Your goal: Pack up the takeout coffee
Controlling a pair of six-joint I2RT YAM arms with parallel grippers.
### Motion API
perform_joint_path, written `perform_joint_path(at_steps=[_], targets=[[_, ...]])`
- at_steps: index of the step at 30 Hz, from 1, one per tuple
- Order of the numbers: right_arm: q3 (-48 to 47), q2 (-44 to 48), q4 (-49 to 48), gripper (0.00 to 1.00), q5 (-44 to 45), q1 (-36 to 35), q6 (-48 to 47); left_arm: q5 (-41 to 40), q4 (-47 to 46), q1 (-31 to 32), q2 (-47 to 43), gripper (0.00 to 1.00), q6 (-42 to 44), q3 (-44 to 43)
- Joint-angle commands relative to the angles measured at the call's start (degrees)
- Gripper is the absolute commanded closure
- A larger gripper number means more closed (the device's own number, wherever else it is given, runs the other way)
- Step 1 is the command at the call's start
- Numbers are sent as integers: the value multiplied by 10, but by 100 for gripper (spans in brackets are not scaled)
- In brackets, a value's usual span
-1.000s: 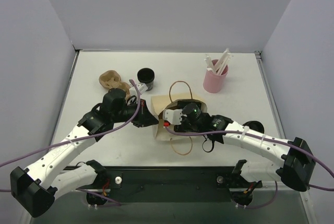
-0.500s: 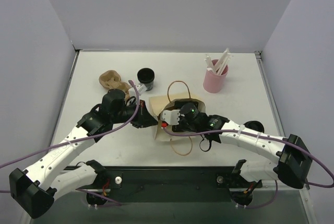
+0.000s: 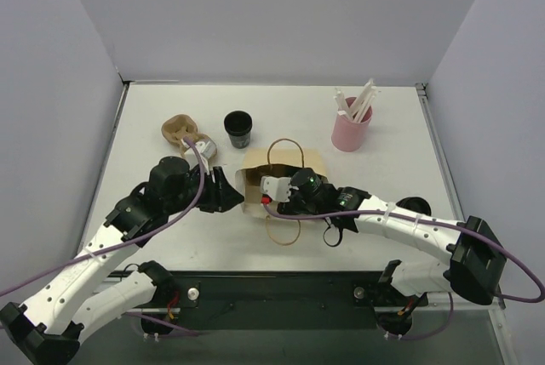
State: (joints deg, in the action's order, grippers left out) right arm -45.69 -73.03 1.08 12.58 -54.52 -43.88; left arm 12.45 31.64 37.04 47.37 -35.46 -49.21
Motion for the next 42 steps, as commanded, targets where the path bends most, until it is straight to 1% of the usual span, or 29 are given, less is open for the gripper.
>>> perform_joint_path(at_steps=[1, 5, 9, 11, 12, 14, 15, 16, 17, 23, 27, 29, 32, 35, 40, 42], targets=[[-28, -11, -6, 71, 9, -3, 22, -49, -6, 6, -5, 48, -37, 8], [-33, -16, -24, 71, 12, -2, 27, -82, 3, 14, 19, 47, -49, 1], [-34, -17, -26, 71, 14, -2, 29, -102, -15, 22, 26, 47, -53, 7], [-34, -18, -27, 71, 19, -2, 28, -100, -25, 24, 34, 52, -48, 9], [-33, -16, -27, 71, 21, -1, 28, -98, -28, 25, 39, 64, -44, 8], [-33, -11, -28, 71, 24, 0, 28, -80, -40, 27, 47, 80, -36, 10], [-33, -7, -30, 71, 25, 2, 27, -74, -44, 30, 50, 85, -31, 12], [-34, -5, -30, 71, 25, 3, 26, -67, -48, 33, 53, 95, -30, 13], [-34, -4, -31, 71, 25, 3, 17, -60, -52, 35, 54, 99, -29, 17], [-27, 5, -47, 71, 18, 9, -2, -61, -54, 52, 51, 100, -33, 25], [5, 27, -73, 71, 18, 14, -12, -80, -45, 65, 45, 100, -34, 18], [28, 53, -88, 71, 0, 28, -16, -88, -41, 70, 38, 100, -40, 19], [39, 65, -76, 71, -32, 49, -16, -102, -33, 72, 30, 100, -46, 19], [37, 67, -64, 71, -50, 57, -14, -106, -34, 72, 24, 100, -52, 19], [35, 49, -77, 71, -55, 57, -30, -96, -39, 72, 30, 100, -48, 15], [35, 34, -82, 71, -40, 58, -37, -92, -40, 73, 32, 100, -47, 14]])
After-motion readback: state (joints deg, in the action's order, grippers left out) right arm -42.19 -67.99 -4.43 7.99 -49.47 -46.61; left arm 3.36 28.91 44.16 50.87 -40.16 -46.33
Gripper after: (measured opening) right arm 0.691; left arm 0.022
